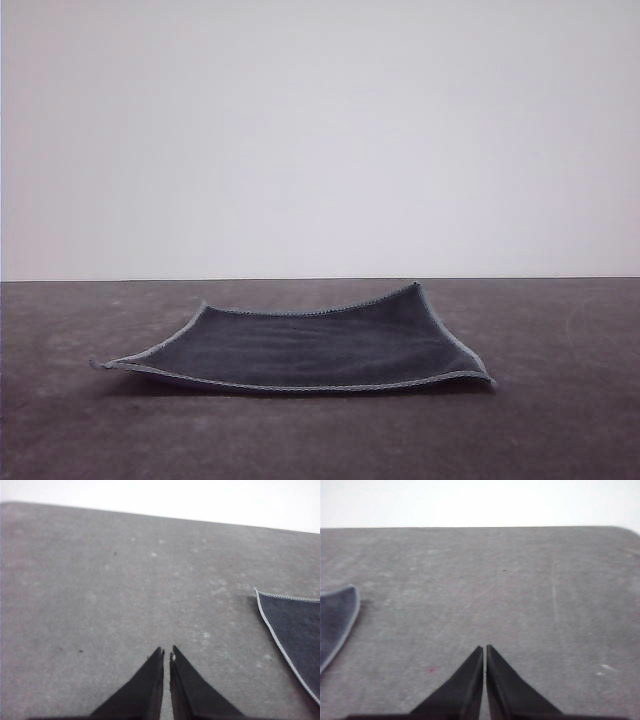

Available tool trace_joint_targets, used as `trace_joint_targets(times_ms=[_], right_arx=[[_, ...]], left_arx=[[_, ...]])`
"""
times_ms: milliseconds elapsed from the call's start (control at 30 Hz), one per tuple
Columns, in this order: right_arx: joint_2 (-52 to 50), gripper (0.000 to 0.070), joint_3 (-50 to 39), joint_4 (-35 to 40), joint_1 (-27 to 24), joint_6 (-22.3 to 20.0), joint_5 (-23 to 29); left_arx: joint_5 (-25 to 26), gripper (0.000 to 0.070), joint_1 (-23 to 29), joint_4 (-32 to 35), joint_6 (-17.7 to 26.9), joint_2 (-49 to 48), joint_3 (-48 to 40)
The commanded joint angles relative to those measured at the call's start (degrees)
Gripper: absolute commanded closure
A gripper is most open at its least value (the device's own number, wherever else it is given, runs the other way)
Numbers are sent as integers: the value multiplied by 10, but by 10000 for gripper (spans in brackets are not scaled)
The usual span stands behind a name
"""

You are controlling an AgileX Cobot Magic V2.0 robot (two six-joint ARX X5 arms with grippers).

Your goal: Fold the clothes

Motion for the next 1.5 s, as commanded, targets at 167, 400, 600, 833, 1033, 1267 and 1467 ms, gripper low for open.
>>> trace_joint_targets(times_ms=[167,400,600,833,1033,1267,1467], right_arx=[[62,694,90,11,0,41,-24],[230,694,249,-18,0,54,-41],[407,694,396,-68,1,19,-115],[573,694,484,-72,1,1,-183],[686,694,493,-53,1,1,-247],[767,694,493,-44,1,-5,-281],[789,691,493,-42,1,-7,-306]], left_arx=[[-32,689,0,14,-20,91,118],[-5,689,0,-8,-46,296,271],[74,688,0,-45,-29,486,400],[148,686,-4,-44,-25,623,475],[176,685,-7,-37,-7,686,484],[223,685,-8,-28,-7,734,484],[255,660,-15,-28,-3,763,484]])
